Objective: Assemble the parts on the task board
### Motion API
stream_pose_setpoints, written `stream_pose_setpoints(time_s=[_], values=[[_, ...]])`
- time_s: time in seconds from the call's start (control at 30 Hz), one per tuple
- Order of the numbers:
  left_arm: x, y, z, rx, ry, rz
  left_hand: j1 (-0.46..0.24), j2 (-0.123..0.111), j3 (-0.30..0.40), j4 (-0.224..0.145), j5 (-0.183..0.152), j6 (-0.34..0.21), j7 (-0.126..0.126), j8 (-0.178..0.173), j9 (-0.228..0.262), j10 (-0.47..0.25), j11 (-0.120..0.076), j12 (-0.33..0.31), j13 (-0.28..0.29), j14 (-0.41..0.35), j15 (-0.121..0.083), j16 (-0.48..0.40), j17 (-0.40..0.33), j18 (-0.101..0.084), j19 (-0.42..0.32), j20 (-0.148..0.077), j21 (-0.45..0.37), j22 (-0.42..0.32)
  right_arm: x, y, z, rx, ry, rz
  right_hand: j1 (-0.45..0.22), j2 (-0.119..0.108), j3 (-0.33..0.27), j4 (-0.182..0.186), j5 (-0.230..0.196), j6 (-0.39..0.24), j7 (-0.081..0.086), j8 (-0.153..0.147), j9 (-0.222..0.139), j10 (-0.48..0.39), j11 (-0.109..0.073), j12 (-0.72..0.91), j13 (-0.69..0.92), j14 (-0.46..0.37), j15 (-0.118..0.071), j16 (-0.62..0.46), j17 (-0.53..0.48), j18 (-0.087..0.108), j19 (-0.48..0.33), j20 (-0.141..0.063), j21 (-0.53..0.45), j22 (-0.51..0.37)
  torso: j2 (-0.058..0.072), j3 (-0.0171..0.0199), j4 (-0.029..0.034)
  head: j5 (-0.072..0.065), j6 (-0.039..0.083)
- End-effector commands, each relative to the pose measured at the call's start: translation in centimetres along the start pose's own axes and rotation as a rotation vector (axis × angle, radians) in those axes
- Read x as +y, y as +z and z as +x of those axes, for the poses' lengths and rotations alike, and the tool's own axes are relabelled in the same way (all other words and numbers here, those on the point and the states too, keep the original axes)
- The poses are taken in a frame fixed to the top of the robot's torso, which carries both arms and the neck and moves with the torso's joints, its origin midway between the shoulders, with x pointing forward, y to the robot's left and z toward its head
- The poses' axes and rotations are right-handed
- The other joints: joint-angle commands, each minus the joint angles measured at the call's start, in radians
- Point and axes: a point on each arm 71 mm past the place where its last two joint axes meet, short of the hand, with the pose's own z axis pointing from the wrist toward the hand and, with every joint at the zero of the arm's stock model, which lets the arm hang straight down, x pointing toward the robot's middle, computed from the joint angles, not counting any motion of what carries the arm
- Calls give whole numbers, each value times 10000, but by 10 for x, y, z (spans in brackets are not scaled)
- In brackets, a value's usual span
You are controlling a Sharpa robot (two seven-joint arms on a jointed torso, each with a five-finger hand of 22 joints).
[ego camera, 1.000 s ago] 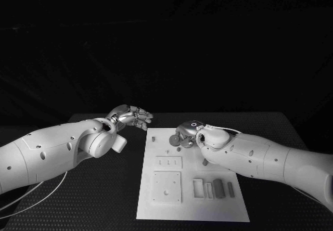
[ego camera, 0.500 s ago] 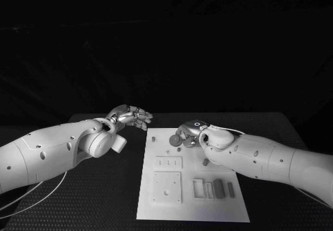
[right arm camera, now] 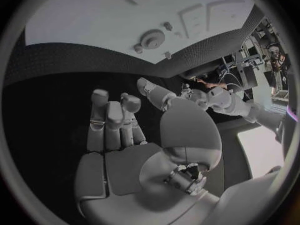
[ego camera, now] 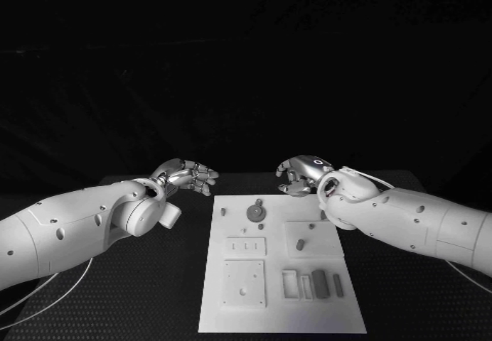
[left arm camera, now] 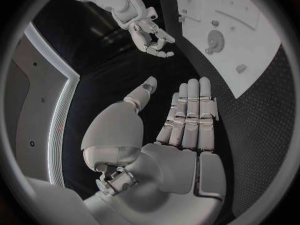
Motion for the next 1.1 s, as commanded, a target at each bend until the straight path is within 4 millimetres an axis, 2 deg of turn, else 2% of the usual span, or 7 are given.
stream_pose_setpoints(time_s=[0.03, 0.33, 0.57, 0.67, 0.8, 0.97, 1.1], values=[[-2, 1, 1, 152, 142, 243, 121, -26, 4, -84, -29, 171, -28, 83, 60, 164, -67, 99, 89, 8, -19, -76, 22, 156, -3, -43, -41, 26, -18, -11, -6, 363, 1110, -320, -69, 29, -295, -98, -20, 80, 5, 73, 38, -95, 68, 62, 25, -60, 31, 13, -13, 116, -65, 2, 22, 199, -89, -5, -144, -27, 53], [-2, 2, 2, 269, 316, 289, 289, 57, 53, -175, -27, 410, -17, 140, 162, 240, -114, 110, 227, 8, -19, -111, 50, 156, -2, -44, -65, 52, -63, -38, -13, 982, 1240, -159, 68, 70, -514, -223, 1, 181, -17, 141, 104, -252, 50, 39, 32, -210, 19, -29, -18, 116, -221, 49, -52, 194, -154, 27, -282, -63, 121], [-2, 1, 0, 258, 339, 345, 372, 40, 49, -200, -27, 312, -40, 27, 158, 139, -63, 23, 263, 3, -9, -135, 69, 148, -11, -35, -83, 68, -88, -58, -2, 1106, 872, 207, 152, -27, -591, -309, 3, 194, -29, 151, 127, -298, 38, 34, 31, -265, 11, -34, -17, 116, -276, 80, -71, 197, -173, 79, -389, -117, 110], [-1, 1, -1, 242, 345, 344, 390, 24, 42, -199, -28, 318, -105, 15, 168, 134, -58, 10, 282, 7, -9, -139, 76, 147, -8, -35, -85, 75, -92, -63, 7, 1217, 815, 289, 169, -55, -603, -321, 4, 189, -32, 148, 129, -302, 36, 35, 31, -272, 9, -33, -17, 116, -283, 85, -72, 198, -178, 102, -438, -78, 105], [-1, 0, -1, 247, 369, 355, 398, 16, 38, -200, -27, 318, -128, 9, 172, 132, -57, 4, 290, 8, -9, -141, 79, 147, -7, -35, -87, 78, -94, -66, 19, 1333, 826, 395, 185, -86, -617, -328, 6, 157, -37, 130, 126, -306, 32, 35, 29, -281, 6, -33, -17, 116, -290, 94, -75, 198, -171, 90, -410, -171, 85], [0, 0, -1, 272, 361, 317, 398, -13, 19, -189, -27, 284, -106, -33, 176, 157, -67, 8, 327, 22, -13, -143, 90, 149, 3, -37, -89, 88, -97, -68, 33, 1518, 854, 539, 148, -205, -660, -258, 10, -26, 35, 24, 91, -363, 94, 11, 16, -326, 50, -48, -26, 116, -315, 124, -99, 188, -161, 113, -362, -240, 37], [0, 0, 0, 290, 354, 308, 399, -31, 10, -187, -28, 271, -81, -52, 179, 174, -75, 13, 348, 25, -14, -145, 96, 149, 6, -39, -91, 93, -98, -68, 42, 1649, 879, 591, 151, -258, -669, -218, 9, -139, 78, -41, 69, -403, 136, 3, 10, -358, 93, -59, -33, 116, -336, 140, -119, 184, -163, 91, -343, -254, -2]])
